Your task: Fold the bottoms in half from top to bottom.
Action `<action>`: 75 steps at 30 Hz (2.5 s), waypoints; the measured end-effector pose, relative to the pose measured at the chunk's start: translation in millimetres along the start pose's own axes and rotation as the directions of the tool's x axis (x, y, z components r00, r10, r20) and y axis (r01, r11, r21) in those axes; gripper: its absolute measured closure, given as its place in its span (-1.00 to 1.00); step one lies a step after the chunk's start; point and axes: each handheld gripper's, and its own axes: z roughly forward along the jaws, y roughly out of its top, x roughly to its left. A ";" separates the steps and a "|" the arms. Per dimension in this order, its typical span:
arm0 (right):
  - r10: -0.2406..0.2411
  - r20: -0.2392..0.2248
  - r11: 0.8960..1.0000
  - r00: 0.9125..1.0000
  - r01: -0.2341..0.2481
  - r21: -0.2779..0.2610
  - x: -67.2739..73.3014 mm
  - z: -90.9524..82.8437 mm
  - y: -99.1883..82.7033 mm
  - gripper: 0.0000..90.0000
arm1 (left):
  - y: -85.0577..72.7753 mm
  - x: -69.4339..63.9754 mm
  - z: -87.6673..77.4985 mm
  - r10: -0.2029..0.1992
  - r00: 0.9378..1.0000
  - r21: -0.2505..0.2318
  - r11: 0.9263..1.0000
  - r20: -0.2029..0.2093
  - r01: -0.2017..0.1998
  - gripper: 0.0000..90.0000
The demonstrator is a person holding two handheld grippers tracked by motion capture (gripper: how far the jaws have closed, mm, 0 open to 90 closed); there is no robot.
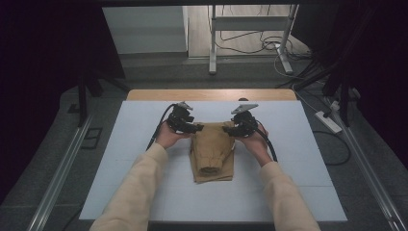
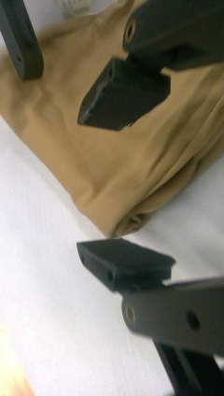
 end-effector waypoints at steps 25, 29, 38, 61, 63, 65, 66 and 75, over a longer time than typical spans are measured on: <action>-0.010 -0.179 0.998 0.984 0.021 0.060 8.5 -22.9 -4.1 -0.16 | -25.9 -14.4 -24.5 0.013 0.997 0.001 1.000 0.082 -0.013 -0.31; -0.017 -0.209 0.998 0.978 0.029 0.055 13.4 -29.4 -8.7 -0.16 | -34.2 -22.0 -33.6 0.016 0.996 -0.024 1.000 0.086 -0.014 -0.31; -0.017 -0.234 0.999 0.972 0.023 0.025 23.9 -51.9 -29.2 -0.17 | -64.0 -42.4 -59.6 0.037 0.994 -0.065 0.997 0.099 -0.030 -0.32; 0.004 -0.219 1.000 0.976 -0.005 -0.005 32.4 -116.1 -104.3 -0.18 | -153.7 -60.2 -104.5 -0.024 0.997 -0.060 0.998 0.076 0.029 -0.34; 0.013 -0.218 1.000 0.976 -0.014 -0.002 31.9 -119.8 -109.9 -0.18 | -157.3 -59.8 -106.8 -0.032 0.997 -0.065 0.997 0.075 0.037 -0.34; 0.017 -0.223 1.000 0.975 -0.018 0.000 31.4 -122.6 -114.5 -0.18 | -159.9 -59.8 -108.3 -0.036 0.997 -0.066 0.997 0.074 0.041 -0.34; 0.020 -0.228 1.000 0.973 -0.020 0.001 31.3 -123.5 -116.2 -0.18 | -161.0 -59.6 -109.0 -0.039 0.996 -0.068 0.997 0.075 0.045 -0.34; 0.014 -0.227 1.000 0.974 -0.017 -0.011 30.6 -130.7 -123.0 -0.19 | -164.9 -59.6 -111.4 -0.048 0.996 -0.074 0.996 0.077 0.054 -0.34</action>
